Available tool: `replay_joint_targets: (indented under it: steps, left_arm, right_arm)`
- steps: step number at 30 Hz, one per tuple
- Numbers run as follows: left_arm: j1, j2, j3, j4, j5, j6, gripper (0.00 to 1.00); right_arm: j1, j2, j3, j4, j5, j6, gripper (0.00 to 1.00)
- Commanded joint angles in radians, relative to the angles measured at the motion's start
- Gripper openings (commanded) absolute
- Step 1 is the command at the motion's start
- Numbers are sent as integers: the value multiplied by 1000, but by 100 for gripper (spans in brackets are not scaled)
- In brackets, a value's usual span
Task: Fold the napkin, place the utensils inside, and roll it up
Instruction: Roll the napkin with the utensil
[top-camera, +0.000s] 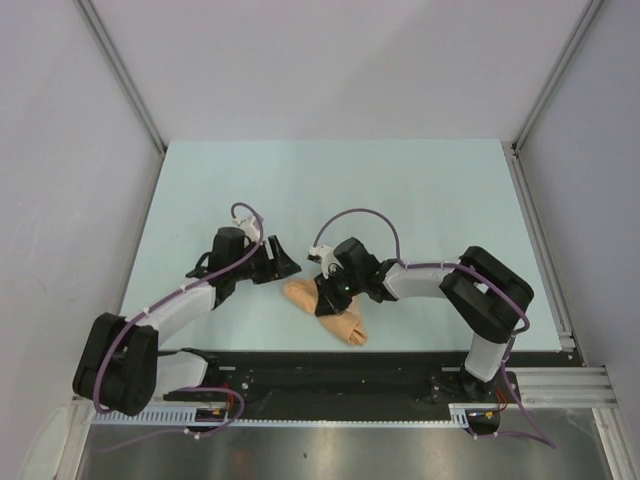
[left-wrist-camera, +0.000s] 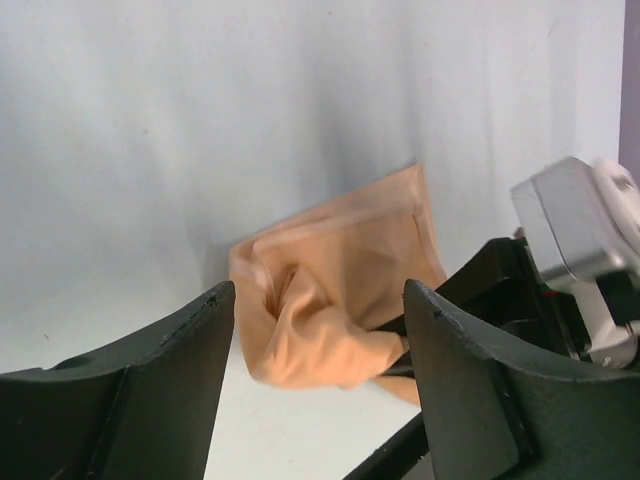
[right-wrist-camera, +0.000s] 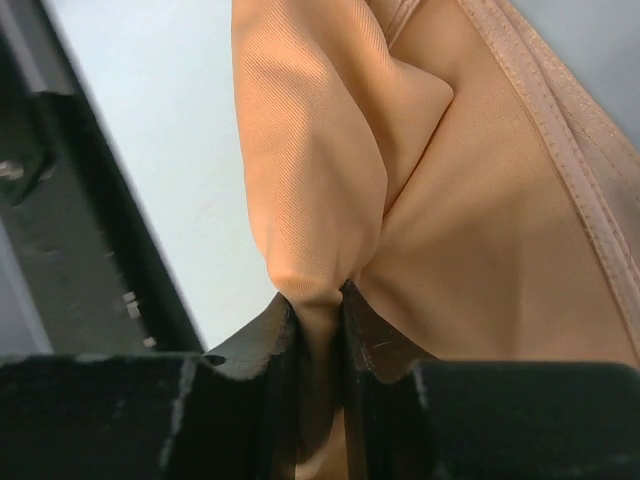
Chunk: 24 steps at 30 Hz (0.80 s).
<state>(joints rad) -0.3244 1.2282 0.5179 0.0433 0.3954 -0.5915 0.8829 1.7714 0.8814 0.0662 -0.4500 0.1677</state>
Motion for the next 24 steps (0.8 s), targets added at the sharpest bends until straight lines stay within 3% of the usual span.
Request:
replay_joint_targets:
  steps: [1, 9, 19, 22, 23, 24]
  left_arm:
    - [5, -44, -70, 30, 5, 12, 73]
    - [2, -27, -156, 95, 59, -25, 72]
    - [-42, 17, -220, 213, 100, -94, 66]
    - [-71, 43, -228, 266, 117, -123, 43]
    - [-74, 57, -228, 283, 126, -128, 29]
    - [-76, 60, -225, 283, 126, -129, 21]
  right_arm:
    - [-13, 77, -55, 85, -314, 154, 13]
    - [-85, 163, -62, 190, -420, 240, 11]
    - [-104, 186, -47, 169, -417, 224, 13]
    - [-111, 169, -38, 143, -406, 208, 24]
    - [-114, 162, -26, 129, -404, 204, 35]
    - [-119, 146, -18, 95, -403, 199, 40]
